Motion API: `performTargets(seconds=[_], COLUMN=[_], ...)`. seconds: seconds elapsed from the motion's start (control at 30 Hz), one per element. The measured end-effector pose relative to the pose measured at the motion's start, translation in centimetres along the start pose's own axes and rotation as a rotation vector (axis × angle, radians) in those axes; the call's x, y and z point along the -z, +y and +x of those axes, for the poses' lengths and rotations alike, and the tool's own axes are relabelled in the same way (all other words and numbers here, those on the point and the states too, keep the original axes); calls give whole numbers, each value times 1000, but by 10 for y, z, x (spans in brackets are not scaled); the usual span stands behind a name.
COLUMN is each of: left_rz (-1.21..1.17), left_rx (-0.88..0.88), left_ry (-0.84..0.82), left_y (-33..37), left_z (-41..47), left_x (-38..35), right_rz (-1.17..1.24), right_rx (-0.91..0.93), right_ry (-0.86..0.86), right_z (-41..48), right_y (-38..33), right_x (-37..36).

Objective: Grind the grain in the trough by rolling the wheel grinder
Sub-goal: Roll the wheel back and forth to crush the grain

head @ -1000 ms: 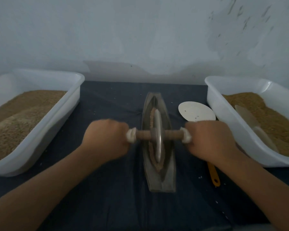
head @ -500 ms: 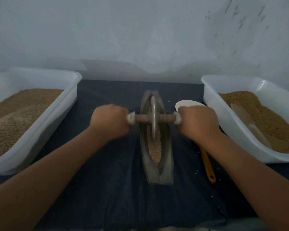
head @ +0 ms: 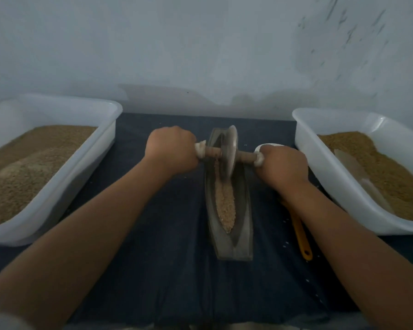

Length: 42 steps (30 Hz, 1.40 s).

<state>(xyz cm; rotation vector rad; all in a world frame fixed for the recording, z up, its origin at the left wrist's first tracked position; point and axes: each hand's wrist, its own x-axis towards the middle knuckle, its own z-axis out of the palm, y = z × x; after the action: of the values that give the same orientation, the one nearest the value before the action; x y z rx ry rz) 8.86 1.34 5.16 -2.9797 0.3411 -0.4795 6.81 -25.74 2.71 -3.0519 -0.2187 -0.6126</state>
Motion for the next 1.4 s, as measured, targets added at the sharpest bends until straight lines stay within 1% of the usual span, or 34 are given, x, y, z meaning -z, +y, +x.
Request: performTargets(seconds=[0.1,0.17,0.2,0.27,0.3,0.33,0.37,0.43,0.5,0.57,0.67,0.73,0.77,0.83,0.87,0.93,1.03,1.1,1.17,1.27,1.33,1.4], left_rz=[-38,-90,-116,-167,-176,-166,-137,-83,-64,-60,-94,-95,-81,-60,-41,-5,37,66,83,73,37,4], left_rx=[17,-27,-64,-138,-151,-138,-101,-13,45,79,81,25,-13,-80,-108,-128,-78,-33,-14,-17,-44,-91], left_ry=[2,25,62,153,170,145,90,-9,-24,-24,-56,-72,-57,-15,4,11,-19,-15,-4,12,14,59], left_y=[-2,-7,-8,-10,-11,-12,-11,-8,-5,1,2,-3,-6,-10,-11,-8,0,3,7,7,2,-5], left_z=[-38,-80,-102,-129,-130,-123,-109,-67,-26,-6,-27,-63,-82,-111,-115,-103,-52,-18,-3,-18,-49,-87], left_x=[-5,-11,-11,-13,-15,-15,-15,-13,-10,-8,-8,-9,-10,-6,-4,4,10,10,10,11,6,-2], right_rz=[-117,-201,-193,-102,-43,4,22,-24,-69,-101,-112,-125,-104,1,15,30,39,60,34,41,45,81], right_rx=[37,123,171,266,299,303,279,186,71,32,68,143,193,270,268,241,87,26,-8,7,76,149], right_ry=[-48,2,22,23,7,12,55,140,62,13,-51,-180,-184,-68,-29,-18,-33,18,30,2,-31,-39], right_z=[-20,-47,-62,-82,-84,-80,-69,-38,-6,12,4,-21,-39,-72,-81,-80,-44,-19,-6,-13,-36,-65], right_y=[0,2,2,7,10,11,9,3,-1,-4,-2,5,8,10,10,15,14,8,3,5,11,13], right_x=[14,26,34,39,35,31,27,16,11,10,22,24,26,33,35,26,5,-7,-10,-7,2,14])
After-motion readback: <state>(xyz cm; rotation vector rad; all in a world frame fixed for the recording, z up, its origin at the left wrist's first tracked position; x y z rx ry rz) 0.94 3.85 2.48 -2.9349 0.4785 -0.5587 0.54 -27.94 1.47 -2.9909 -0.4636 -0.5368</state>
